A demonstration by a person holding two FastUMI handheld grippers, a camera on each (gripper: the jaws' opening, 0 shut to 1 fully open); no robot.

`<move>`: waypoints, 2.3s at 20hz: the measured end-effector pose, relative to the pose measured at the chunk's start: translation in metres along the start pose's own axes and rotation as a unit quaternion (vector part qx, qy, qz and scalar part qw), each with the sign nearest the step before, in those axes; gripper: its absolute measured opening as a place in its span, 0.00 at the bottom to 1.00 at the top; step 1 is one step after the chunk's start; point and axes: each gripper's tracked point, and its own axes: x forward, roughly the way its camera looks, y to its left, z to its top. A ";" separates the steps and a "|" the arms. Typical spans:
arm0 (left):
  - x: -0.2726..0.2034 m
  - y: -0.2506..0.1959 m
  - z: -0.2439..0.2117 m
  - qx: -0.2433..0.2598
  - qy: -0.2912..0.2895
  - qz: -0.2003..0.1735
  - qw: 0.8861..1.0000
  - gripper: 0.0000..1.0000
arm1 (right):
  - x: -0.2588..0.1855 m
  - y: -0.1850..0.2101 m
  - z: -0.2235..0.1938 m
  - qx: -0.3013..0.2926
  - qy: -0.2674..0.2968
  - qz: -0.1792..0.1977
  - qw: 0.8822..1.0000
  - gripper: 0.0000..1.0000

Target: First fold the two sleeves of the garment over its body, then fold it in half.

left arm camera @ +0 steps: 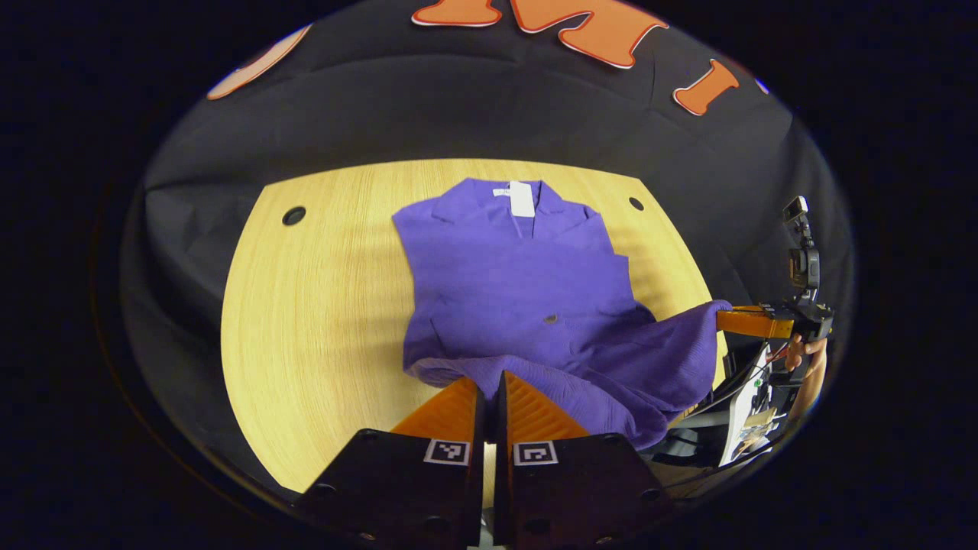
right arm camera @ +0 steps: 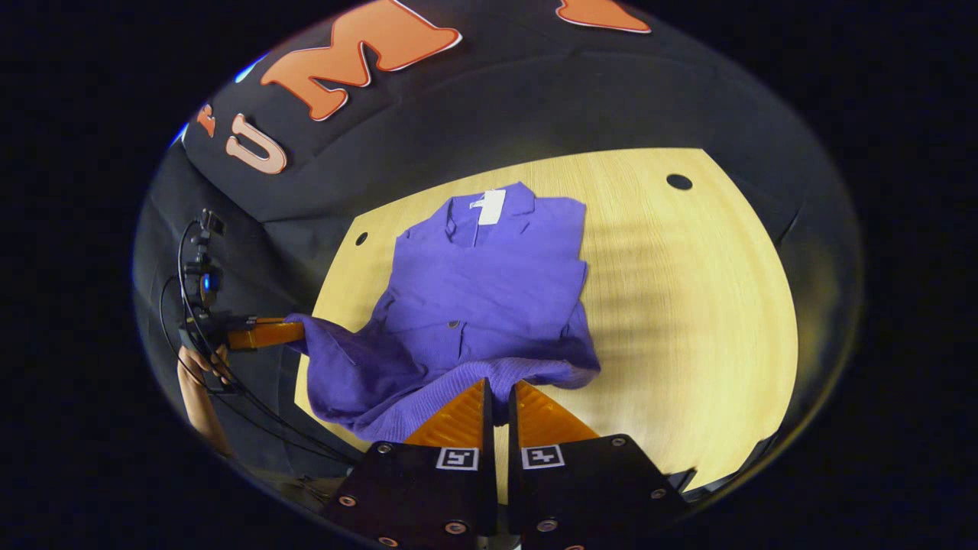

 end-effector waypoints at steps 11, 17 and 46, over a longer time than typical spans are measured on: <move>0.030 0.032 0.137 0.034 -0.021 0.036 0.999 0.07 | 0.027 -0.023 0.126 -0.039 -0.023 -0.018 0.999 0.06; 0.066 0.071 0.172 0.018 0.002 0.054 0.998 0.07 | 0.059 -0.030 0.170 -0.017 0.004 -0.018 1.000 0.06; -0.026 0.049 0.243 -0.032 -0.334 0.135 0.932 0.97 | 0.002 -0.022 0.248 -0.038 -0.225 -0.080 0.970 0.91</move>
